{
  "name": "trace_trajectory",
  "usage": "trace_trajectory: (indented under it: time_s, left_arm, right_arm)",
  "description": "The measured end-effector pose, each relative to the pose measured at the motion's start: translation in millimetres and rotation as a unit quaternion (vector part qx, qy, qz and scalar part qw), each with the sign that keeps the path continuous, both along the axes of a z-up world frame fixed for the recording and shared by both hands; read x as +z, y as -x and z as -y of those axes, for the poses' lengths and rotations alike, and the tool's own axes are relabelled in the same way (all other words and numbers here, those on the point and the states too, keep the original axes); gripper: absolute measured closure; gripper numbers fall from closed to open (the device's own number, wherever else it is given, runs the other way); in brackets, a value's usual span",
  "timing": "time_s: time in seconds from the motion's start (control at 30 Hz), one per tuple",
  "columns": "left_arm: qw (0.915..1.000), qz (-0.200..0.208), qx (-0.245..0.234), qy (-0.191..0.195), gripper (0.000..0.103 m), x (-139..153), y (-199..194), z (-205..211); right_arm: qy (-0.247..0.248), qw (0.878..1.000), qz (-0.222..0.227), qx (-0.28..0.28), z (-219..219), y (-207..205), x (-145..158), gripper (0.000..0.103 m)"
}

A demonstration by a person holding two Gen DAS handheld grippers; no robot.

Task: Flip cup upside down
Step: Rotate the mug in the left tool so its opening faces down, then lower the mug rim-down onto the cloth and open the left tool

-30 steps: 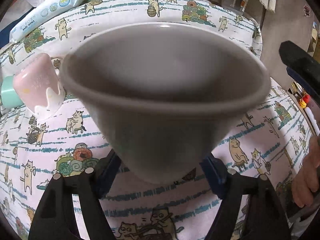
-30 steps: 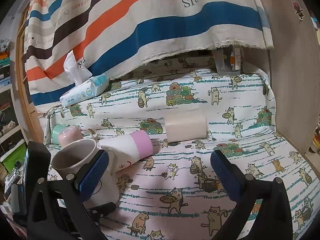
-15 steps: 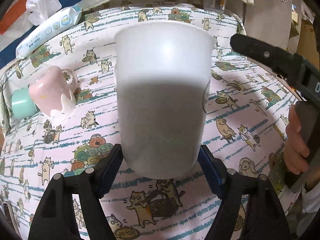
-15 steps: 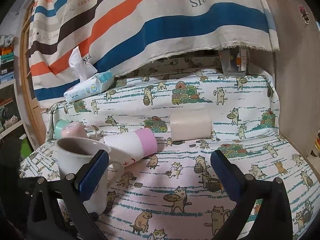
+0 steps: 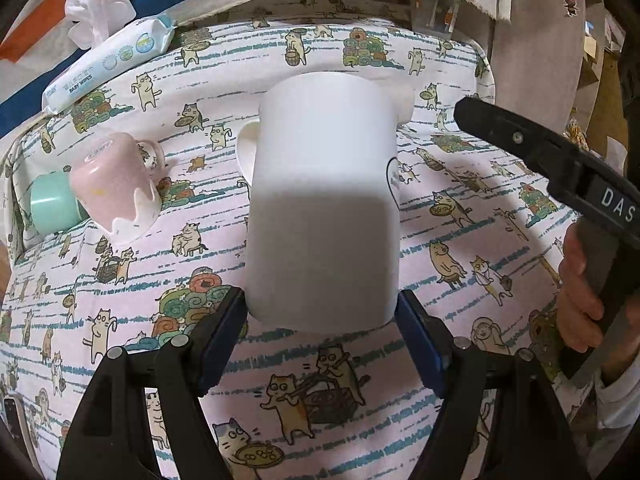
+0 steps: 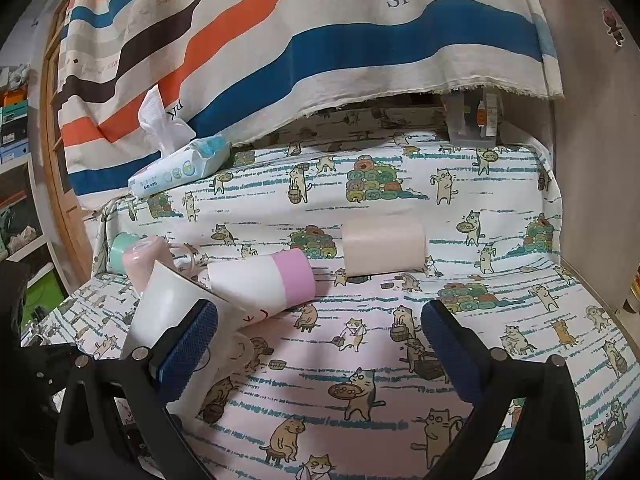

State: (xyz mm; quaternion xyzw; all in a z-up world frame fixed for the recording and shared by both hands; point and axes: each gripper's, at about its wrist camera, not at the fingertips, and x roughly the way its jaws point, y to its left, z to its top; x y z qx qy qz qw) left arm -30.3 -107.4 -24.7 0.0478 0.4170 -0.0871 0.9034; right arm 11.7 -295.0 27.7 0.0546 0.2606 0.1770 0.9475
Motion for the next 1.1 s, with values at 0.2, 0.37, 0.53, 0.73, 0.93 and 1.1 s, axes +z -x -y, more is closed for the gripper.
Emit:
trace_trajectory:
  time_s: [0.2,0.37,0.53,0.73,0.93,1.1]
  left_arm:
    - [0.9999,0.001,-0.002,0.01,0.029,8.1,9.3,-1.2]
    - [0.9998,0.0,0.003,0.02,0.029,13.5,12.2,-6.3]
    - [0.9995,0.026,0.007,0.018,0.029,30.5,18.2,-10.8]
    - [0.9981,0.058,0.015,0.011,0.03,57.6,16.4,-19.9]
    - [0.998,0.059,0.017,0.011,0.031,66.3,-0.7,-21.9]
    - [0.998,0.062,0.007,-0.006,0.081,81.6,-18.5,-11.8]
  right_arm:
    - [0.005,1.0,0.002,0.002,-1.4,0.8,-0.4,0.001]
    - [0.014,1.0,0.003,0.005,-4.5,1.4,-1.3,0.001]
    - [0.017,1.0,0.006,0.005,-5.0,2.2,-0.7,0.001]
    - [0.021,1.0,0.006,0.006,-7.1,2.9,-0.4,0.001]
    - [0.035,0.999,0.006,0.018,-12.7,3.3,-2.2,0.001]
    - [0.035,0.999,0.003,0.017,-12.8,2.6,-2.8,0.001]
